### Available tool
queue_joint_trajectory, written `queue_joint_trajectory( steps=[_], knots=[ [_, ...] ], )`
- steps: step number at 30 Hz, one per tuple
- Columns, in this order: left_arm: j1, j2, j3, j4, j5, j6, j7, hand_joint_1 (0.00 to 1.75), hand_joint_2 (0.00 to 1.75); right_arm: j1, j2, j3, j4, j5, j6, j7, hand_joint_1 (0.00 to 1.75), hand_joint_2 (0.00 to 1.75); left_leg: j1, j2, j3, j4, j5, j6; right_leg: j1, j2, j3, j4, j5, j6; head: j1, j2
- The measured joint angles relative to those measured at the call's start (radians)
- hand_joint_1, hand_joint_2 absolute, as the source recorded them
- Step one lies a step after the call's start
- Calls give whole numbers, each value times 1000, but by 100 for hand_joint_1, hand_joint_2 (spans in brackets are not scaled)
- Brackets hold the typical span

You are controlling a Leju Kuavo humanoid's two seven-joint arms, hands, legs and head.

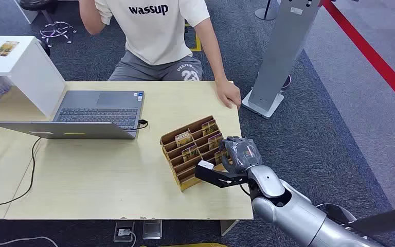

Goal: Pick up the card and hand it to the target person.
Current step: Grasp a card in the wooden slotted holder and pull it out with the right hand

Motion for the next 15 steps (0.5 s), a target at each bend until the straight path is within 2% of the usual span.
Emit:
queue_joint_trajectory(
  steps=[15],
  knots=[
    [0,0,0,0,8,2,0,0,0,-10,5,17,9,-15,-17,-2,87,175,0,0,0,0,0,0,0,0,0,0,0,0,0,0]
  ],
)
